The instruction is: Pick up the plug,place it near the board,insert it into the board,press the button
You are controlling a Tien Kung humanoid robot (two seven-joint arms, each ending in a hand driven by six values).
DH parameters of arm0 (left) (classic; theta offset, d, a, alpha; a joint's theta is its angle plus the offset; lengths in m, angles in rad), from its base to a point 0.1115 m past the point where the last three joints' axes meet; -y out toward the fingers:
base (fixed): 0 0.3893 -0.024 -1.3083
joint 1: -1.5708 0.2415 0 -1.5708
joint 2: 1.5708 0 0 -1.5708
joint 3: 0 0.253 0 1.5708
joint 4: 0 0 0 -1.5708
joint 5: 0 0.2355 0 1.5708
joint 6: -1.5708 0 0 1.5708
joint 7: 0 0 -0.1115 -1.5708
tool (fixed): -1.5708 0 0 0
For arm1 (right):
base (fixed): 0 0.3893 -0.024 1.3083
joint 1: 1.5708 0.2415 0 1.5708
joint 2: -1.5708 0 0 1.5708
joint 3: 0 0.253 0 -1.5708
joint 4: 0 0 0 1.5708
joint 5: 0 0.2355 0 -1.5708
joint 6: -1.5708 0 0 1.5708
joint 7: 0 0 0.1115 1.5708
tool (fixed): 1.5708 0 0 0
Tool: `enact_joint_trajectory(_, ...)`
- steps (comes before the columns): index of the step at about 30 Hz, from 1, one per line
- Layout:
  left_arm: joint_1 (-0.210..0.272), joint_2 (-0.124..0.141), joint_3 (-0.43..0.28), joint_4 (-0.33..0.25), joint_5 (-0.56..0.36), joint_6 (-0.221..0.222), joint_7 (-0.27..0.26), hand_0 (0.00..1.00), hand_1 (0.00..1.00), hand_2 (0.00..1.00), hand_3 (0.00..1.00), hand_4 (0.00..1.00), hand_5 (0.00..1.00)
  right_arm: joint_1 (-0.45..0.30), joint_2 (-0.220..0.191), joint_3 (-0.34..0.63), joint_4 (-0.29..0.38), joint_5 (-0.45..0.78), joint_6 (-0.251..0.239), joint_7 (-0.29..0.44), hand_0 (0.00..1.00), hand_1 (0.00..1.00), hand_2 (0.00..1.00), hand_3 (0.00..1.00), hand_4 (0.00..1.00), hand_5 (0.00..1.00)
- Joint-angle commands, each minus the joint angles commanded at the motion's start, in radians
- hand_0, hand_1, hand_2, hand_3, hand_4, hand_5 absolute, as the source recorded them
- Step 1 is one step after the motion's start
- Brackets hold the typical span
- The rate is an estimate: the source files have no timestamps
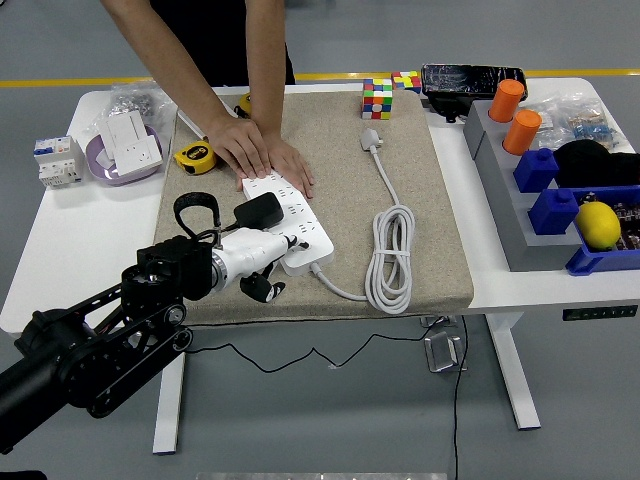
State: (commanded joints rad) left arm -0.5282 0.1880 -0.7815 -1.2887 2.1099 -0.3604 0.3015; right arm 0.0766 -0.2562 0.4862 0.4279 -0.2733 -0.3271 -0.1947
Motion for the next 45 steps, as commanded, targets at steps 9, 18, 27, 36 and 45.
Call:
enact_joint_trajectory(9, -0.001, 0.003, 0.01, 0.001, -0.001, -0.016, 0.001, 0.14, 0.052, 0.146, 0.921, 0.592, 0.002, -0.002, 0.0, -0.001, 0.0, 0.0, 0.0, 0.0, 0.871, 0.799, 0.764, 0.777, 0.998, 0.847)
enact_joint_trajectory(18, -0.007, 0.005, 0.01, 0.0, 0.01, -0.032, 0.008, 0.139, 0.052, 0.147, 0.908, 0.588, 0.002, 0.001, 0.0, 0.0, 0.0, 0.002, 0.0, 0.0, 0.87, 0.797, 0.764, 0.777, 0.998, 0.847)
enact_joint_trajectory(27, 0.014, 0.01, -0.052, -0.081, 0.078, -0.017, 0.01, 0.14, 0.052, 0.147, 0.901, 0.587, 0.002, 0.0, 0.003, 0.005, 0.0, 0.0, -0.001, 0.0, 0.871, 0.798, 0.764, 0.777, 0.998, 0.845)
enact_joint_trajectory(36, 0.122, -0.005, -0.255, -0.298, 0.022, 0.155, -0.054, 0.215, 0.09, 0.128, 0.562, 0.744, 0.153, -0.003, 0.006, 0.01, 0.0, -0.001, -0.002, 0.0, 0.87, 0.798, 0.764, 0.777, 0.998, 0.847)
enact_joint_trajectory(45, 0.211, -0.033, -0.415, -0.364, -0.324, 0.427, -0.18, 0.827, 0.7, 0.589, 0.497, 0.998, 0.487, -0.008, 0.012, 0.004, -0.004, 0.003, -0.002, -0.002, 0.869, 0.796, 0.764, 0.777, 0.998, 0.846)
